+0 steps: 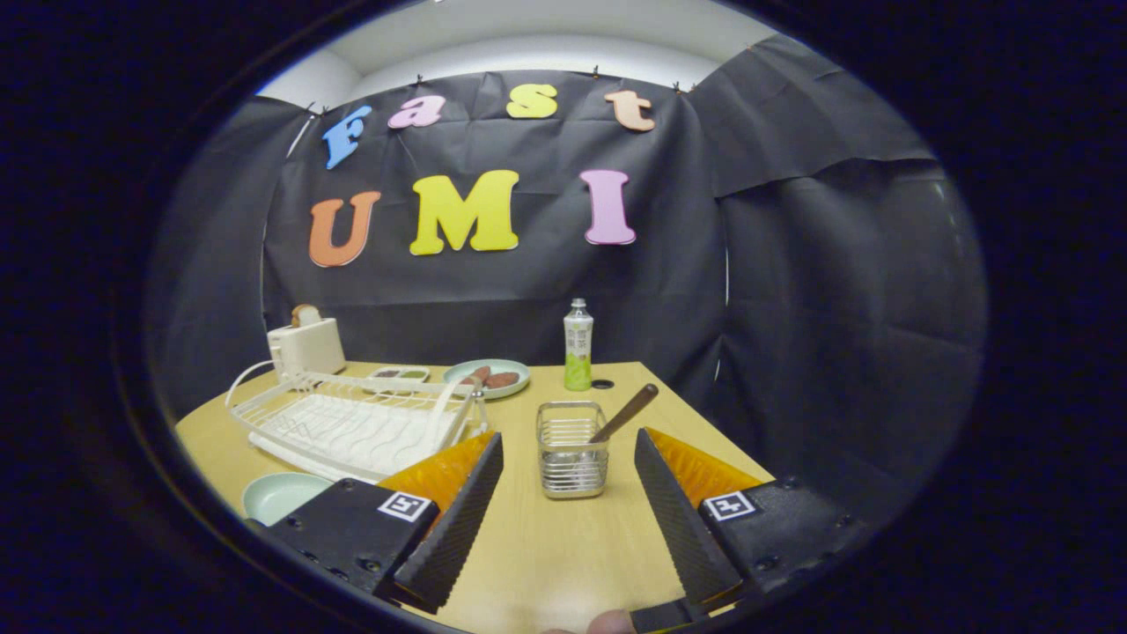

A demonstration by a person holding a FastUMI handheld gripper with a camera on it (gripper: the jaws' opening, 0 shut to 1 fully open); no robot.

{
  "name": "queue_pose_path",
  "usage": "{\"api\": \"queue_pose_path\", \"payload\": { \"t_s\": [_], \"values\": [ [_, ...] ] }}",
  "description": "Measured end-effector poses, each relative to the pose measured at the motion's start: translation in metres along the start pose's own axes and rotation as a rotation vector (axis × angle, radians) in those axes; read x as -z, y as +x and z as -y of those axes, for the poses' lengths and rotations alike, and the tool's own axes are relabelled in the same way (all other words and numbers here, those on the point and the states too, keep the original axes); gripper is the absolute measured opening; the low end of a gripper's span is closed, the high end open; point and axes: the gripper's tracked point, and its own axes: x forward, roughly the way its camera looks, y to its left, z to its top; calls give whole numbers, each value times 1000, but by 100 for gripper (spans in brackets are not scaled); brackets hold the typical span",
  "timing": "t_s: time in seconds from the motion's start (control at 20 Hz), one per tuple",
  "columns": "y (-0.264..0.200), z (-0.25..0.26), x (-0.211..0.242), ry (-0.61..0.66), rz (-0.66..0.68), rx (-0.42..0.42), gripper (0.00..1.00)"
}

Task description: Take the plate from the dish rack, then take the spoon from the basket and place it into the plate.

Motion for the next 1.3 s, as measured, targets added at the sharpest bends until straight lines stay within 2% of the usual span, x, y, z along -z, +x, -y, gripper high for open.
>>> {"api": "queue_pose_path", "payload": {
  "t_s": [0.2,0.4,0.5,0.8,0.85,1.05,1.15,1.3],
  "values": [
    [47,24,7,24,-6,18,97],
    [81,29,2,-10,3,13,96],
    [89,24,-1,-17,5,-8,89],
    [105,13,-3,33,-15,-48,50],
    [105,8,-5,39,-17,-69,35],
    [101,-14,-12,9,-31,-130,20],
    [96,-15,-20,-43,-30,-106,13],
    [88,-17,-33,-74,-31,-100,8]
  ]
}}
